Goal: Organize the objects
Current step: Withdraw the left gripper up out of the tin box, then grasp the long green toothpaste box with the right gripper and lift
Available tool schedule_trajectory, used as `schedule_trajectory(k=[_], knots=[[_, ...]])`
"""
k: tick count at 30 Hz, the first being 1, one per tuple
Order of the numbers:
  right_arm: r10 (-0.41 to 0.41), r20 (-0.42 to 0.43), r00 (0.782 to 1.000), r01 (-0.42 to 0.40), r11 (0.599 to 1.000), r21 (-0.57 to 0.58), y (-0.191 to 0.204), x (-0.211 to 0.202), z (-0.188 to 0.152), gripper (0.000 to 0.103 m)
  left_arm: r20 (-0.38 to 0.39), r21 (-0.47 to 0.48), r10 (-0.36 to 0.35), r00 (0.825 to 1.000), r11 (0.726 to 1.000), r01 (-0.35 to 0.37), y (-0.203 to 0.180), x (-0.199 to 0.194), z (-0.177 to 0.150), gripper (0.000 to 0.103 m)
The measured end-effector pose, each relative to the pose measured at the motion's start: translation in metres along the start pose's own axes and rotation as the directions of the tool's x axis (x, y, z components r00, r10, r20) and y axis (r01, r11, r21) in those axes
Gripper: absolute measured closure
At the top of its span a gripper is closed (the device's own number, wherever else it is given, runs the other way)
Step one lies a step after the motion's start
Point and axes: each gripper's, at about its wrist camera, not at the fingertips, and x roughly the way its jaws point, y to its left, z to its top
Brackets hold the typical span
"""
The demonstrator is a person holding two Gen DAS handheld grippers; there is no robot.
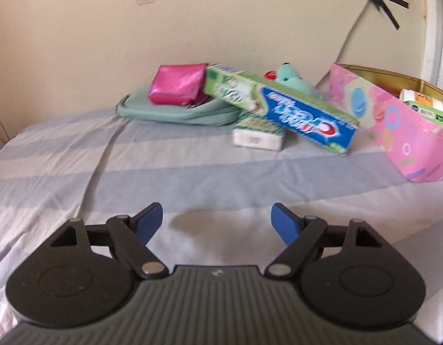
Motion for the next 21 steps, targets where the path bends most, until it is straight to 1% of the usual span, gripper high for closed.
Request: schedule_trajectory(k=[1,3,5,7,9,10,11,13,15,18,21], knots=[[0.022,-0.023,0.999,-0.023,0.999,-0.024,0.014,0.007,-0.001,0.035,-0.005,-0.015,0.011,1.000,1.000,-0.011,0.011,0.001,-0.001,0.018],[0.056,-0.077,0.995,-0.062,0.995,-0.075,0.043,0.026,-0.003,0.035,-0.002,0.004,0.065,0.998,0.998,-0.065,0.024,0.006,0.000,0.018],[0.065,-0.134,0.989,-0.082,0.989,-0.123,0.068,0.051,-0.006,0.035,0.011,-0.003,0.101,0.995,0.995,-0.101,0.040,0.011,0.002,0.018],[0.054,-0.199,0.979,-0.086,0.984,-0.155,0.089,0.082,-0.005,0.035,0.012,-0.052,0.126,0.992,0.991,-0.126,0.057,0.017,0.005,0.019],[0.020,-0.232,0.973,-0.070,0.976,-0.206,0.105,0.113,-0.002,0.037,-0.003,-0.151,0.087,0.996,0.985,-0.087,0.075,0.021,0.007,0.019],[-0.009,-0.241,0.970,-0.051,0.970,-0.239,0.111,0.128,-0.001,0.037,-0.003,-0.190,0.076,0.997,0.979,-0.076,0.082,0.022,0.007,0.019],[-0.045,-0.250,0.967,-0.025,0.963,-0.269,0.117,0.145,0.000,0.037,0.005,-0.208,0.082,0.997,0.975,-0.079,0.084,0.021,0.006,0.019],[-0.088,-0.272,0.958,0.009,0.960,-0.281,0.121,0.176,0.005,0.037,0.012,-0.204,0.090,0.996,0.975,-0.086,0.084,0.019,0.006,0.019],[-0.124,-0.298,0.947,0.040,0.961,-0.274,0.122,0.205,0.010,0.037,0.005,-0.179,0.079,0.997,0.981,-0.077,0.079,0.021,0.006,0.019],[-0.162,-0.345,0.925,0.084,0.969,-0.231,0.115,0.245,0.011,0.036,0.005,-0.161,0.073,0.997,0.984,-0.072,0.077,0.023,0.006,0.019],[-0.187,-0.393,0.900,0.121,0.975,-0.186,0.108,0.272,0.007,0.036,-0.015,-0.184,0.051,0.999,0.982,-0.053,0.082,0.024,0.005,0.018]])
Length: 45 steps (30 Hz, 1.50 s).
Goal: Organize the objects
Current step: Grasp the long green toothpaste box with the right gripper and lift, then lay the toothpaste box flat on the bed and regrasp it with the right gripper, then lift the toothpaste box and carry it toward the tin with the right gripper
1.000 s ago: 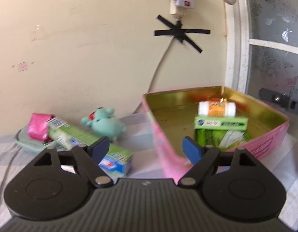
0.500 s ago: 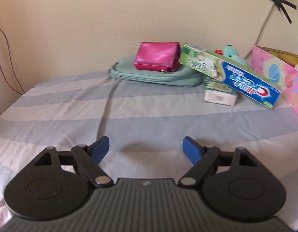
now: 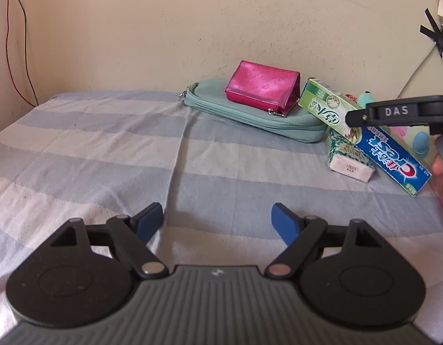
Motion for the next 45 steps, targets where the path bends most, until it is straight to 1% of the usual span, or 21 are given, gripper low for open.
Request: schedule_trajectory(k=[3,6,7,9,10,11,13,15,18,20,22,24,25,27,28,29,32,34,38,41,45], knots=[[0.006,-0.034,0.999,-0.005,0.999,0.046,-0.004,0.017,-0.001,0.036,-0.007,0.005,0.018,1.000,1.000,-0.018,0.003,0.001,0.001,0.018],[0.006,-0.055,0.998,-0.004,1.000,0.029,0.003,0.027,-0.004,0.036,-0.006,0.008,0.053,0.999,0.999,-0.053,0.010,0.003,0.003,0.018],[0.006,-0.062,0.998,-0.005,1.000,0.012,0.006,0.030,-0.005,0.041,-0.007,-0.003,0.062,0.998,0.998,-0.062,0.014,0.003,0.004,0.018],[-0.010,-0.042,0.999,0.009,0.999,-0.034,0.014,0.028,-0.007,0.048,-0.014,-0.040,0.074,0.997,0.996,-0.075,0.023,0.005,0.006,0.018],[-0.017,-0.027,0.999,0.015,0.998,-0.057,0.018,0.024,-0.008,0.058,-0.017,-0.063,0.074,0.997,0.995,-0.075,0.028,0.005,0.007,0.018],[-0.024,-0.015,1.000,0.023,0.997,-0.078,0.022,0.020,-0.010,0.062,-0.017,-0.089,0.068,0.998,0.994,-0.070,0.033,0.004,0.008,0.018],[-0.007,-0.002,1.000,0.006,0.993,-0.117,0.032,0.011,-0.013,0.066,-0.003,-0.145,0.066,0.998,0.987,-0.066,0.042,0.002,0.010,0.018],[0.023,0.012,1.000,-0.020,0.984,-0.177,0.048,-0.004,-0.021,0.067,0.021,-0.194,0.067,0.998,0.979,-0.062,0.050,-0.003,0.011,0.018],[0.076,0.040,0.996,-0.059,0.942,-0.332,0.085,-0.033,-0.038,0.067,0.062,-0.267,0.100,0.993,0.960,-0.080,0.059,-0.010,0.012,0.017],[0.130,0.017,0.991,-0.110,0.899,-0.424,0.114,-0.044,-0.048,0.066,0.089,-0.322,0.132,0.987,0.942,-0.097,0.069,-0.015,0.012,0.010],[0.171,-0.021,0.985,-0.158,0.849,-0.504,0.142,-0.049,-0.057,0.065,0.107,-0.373,0.159,0.981,0.921,-0.108,0.080,-0.019,0.011,0.010],[0.178,0.013,0.984,-0.138,0.805,-0.577,0.163,-0.058,-0.066,0.063,0.106,-0.404,0.167,0.980,0.908,-0.111,0.088,-0.019,0.009,0.010],[0.199,-0.003,0.980,-0.163,0.791,-0.590,0.168,-0.061,-0.067,0.062,0.103,-0.416,0.163,0.981,0.903,-0.106,0.092,-0.019,0.009,0.010],[0.231,-0.014,0.973,-0.199,0.803,-0.562,0.165,-0.072,-0.066,0.057,0.105,-0.430,0.138,0.985,0.899,-0.080,0.095,-0.017,0.008,0.010],[0.258,-0.015,0.966,-0.224,0.807,-0.547,0.161,-0.080,-0.065,0.048,0.113,-0.426,0.121,0.986,0.903,-0.062,0.094,-0.018,0.008,0.010],[0.285,-0.012,0.958,-0.248,0.812,-0.529,0.154,-0.090,-0.065,0.040,0.127,-0.413,0.110,0.986,0.909,-0.049,0.091,-0.019,0.008,0.010],[0.347,0.000,0.938,-0.303,0.822,-0.483,0.130,-0.120,-0.070,0.027,0.159,-0.353,0.097,0.982,0.935,-0.035,0.079,-0.023,0.009,0.010],[0.358,0.005,0.934,-0.316,0.832,-0.456,0.112,-0.134,-0.075,0.024,0.153,-0.319,0.086,0.985,0.947,-0.033,0.073,-0.022,0.010,0.010],[0.347,-0.022,0.938,-0.333,0.877,-0.347,0.080,-0.137,-0.083,0.022,0.112,-0.304,0.072,0.991,0.952,-0.035,0.072,-0.018,0.007,0.010],[0.328,-0.035,0.944,-0.323,0.896,-0.304,0.071,-0.130,-0.091,0.022,0.083,-0.313,0.051,0.995,0.949,-0.022,0.077,-0.017,0.004,0.011],[0.320,-0.057,0.946,-0.323,0.901,-0.289,0.074,-0.120,-0.098,0.022,0.050,-0.311,0.006,0.999,0.950,0.010,0.079,-0.020,-0.003,0.015]])
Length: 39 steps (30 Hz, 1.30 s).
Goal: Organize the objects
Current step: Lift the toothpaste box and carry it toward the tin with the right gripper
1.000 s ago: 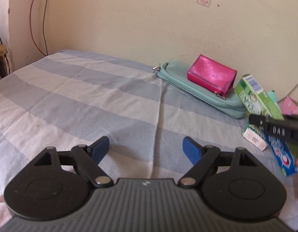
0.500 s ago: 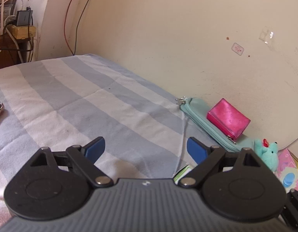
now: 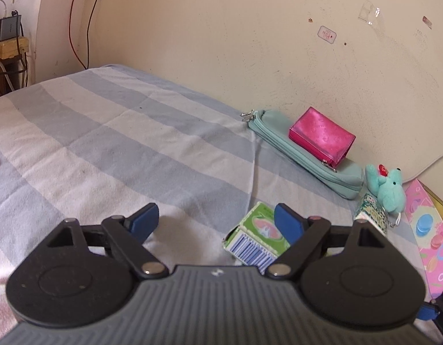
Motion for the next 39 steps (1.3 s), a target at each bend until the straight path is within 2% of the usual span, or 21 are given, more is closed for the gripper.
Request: schedule_trajectory(k=[1,4,7,9,15,17,20,23,25,26,28,30,35,37,39], knots=[[0.000,-0.007,1.000,0.000,1.000,-0.005,-0.001,0.004,-0.001,0.022,-0.008,0.002,-0.017,1.000,1.000,0.017,0.000,0.000,-0.001,0.016],[0.025,-0.033,0.999,-0.024,0.999,0.032,-0.007,0.013,-0.001,0.024,-0.041,0.014,-0.109,0.993,0.994,0.109,-0.006,0.003,-0.004,0.027],[0.051,-0.025,0.998,-0.049,0.996,0.080,-0.016,0.014,-0.001,0.027,-0.088,0.032,-0.194,0.977,0.980,0.198,-0.014,0.008,-0.008,0.027],[0.046,-0.021,0.999,-0.044,0.995,0.087,-0.016,0.013,-0.002,0.029,-0.091,0.049,-0.204,0.975,0.977,0.209,-0.018,0.008,-0.010,0.027],[0.034,-0.016,0.999,-0.033,0.995,0.090,-0.015,0.010,-0.004,0.034,-0.118,0.028,-0.275,0.954,0.960,0.280,-0.017,0.011,-0.012,0.032],[0.020,-0.016,1.000,-0.018,0.997,0.081,-0.013,0.008,-0.004,0.040,-0.114,0.032,-0.273,0.955,0.960,0.278,-0.018,0.011,-0.013,0.033],[0.016,-0.016,1.000,-0.016,0.998,0.056,-0.010,0.007,-0.006,0.043,-0.104,0.018,-0.262,0.959,0.964,0.265,-0.017,0.013,-0.011,0.033],[0.016,-0.015,1.000,-0.015,0.999,0.052,-0.009,0.007,-0.006,0.044,-0.046,-0.050,-0.224,0.974,0.974,0.221,-0.008,0.013,-0.004,0.029],[0.019,-0.016,1.000,-0.018,0.998,0.055,-0.010,0.007,-0.006,0.044,-0.030,-0.069,-0.244,0.969,0.968,0.241,-0.008,0.018,0.001,0.029],[0.018,-0.016,1.000,-0.017,0.998,0.055,-0.010,0.007,-0.006,0.044,-0.046,-0.052,-0.261,0.964,0.964,0.259,-0.013,0.022,0.001,0.031],[0.020,-0.017,1.000,-0.019,0.998,0.056,-0.011,0.007,-0.006,0.044,-0.106,0.013,-0.277,0.955,0.960,0.280,-0.028,0.030,-0.003,0.046],[0.023,-0.020,1.000,-0.022,0.999,0.048,-0.011,0.005,-0.008,0.045,-0.095,0.122,-0.249,0.964,0.958,0.259,-0.045,0.024,-0.010,0.045],[0.049,-0.059,0.997,-0.048,0.999,0.012,-0.019,-0.019,-0.021,0.056,-0.169,0.141,-0.355,0.919,0.914,0.380,-0.064,0.020,-0.024,0.045],[0.041,-0.069,0.997,-0.043,0.999,-0.019,-0.024,-0.036,-0.031,0.056,-0.198,0.182,-0.376,0.905,0.893,0.411,-0.084,0.015,-0.033,0.045],[0.041,-0.084,0.996,-0.043,0.999,-0.023,-0.030,-0.054,-0.045,0.058,-0.236,0.210,-0.407,0.882,0.865,0.455,-0.106,0.010,-0.044,0.044]])
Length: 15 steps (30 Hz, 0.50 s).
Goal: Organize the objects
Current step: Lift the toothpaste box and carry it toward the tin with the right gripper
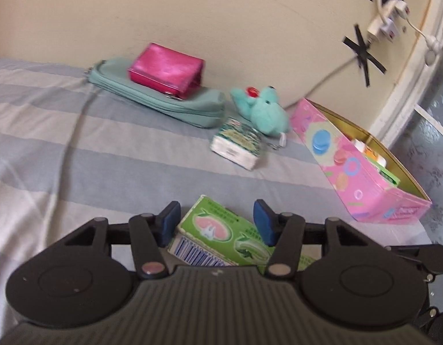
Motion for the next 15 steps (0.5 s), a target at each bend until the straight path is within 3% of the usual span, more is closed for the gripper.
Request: schedule_trajectory(k=[5,9,15], knots=[[-0.051,-0.004,0.999,0.051,0.998,0.048,-0.019,-0.051,-0.044,0.057,-0.061,0.112,-0.059,0.996,0.992,0.066,-0.064,0.023,-0.017,0.043],[-0.111,0.000,0.994,0.110,0.986,0.127,-0.038,-0.094,-0.083,0.051,-0.080,0.288,-0.043,0.996,0.955,0.065,-0.125,0.035,-0.039,0.044],[-0.232,-0.005,0.973,0.227,0.949,0.217,-0.060,-0.151,-0.135,0.044,-0.154,0.374,-0.088,0.984,0.917,0.140,-0.191,0.052,-0.054,0.044]])
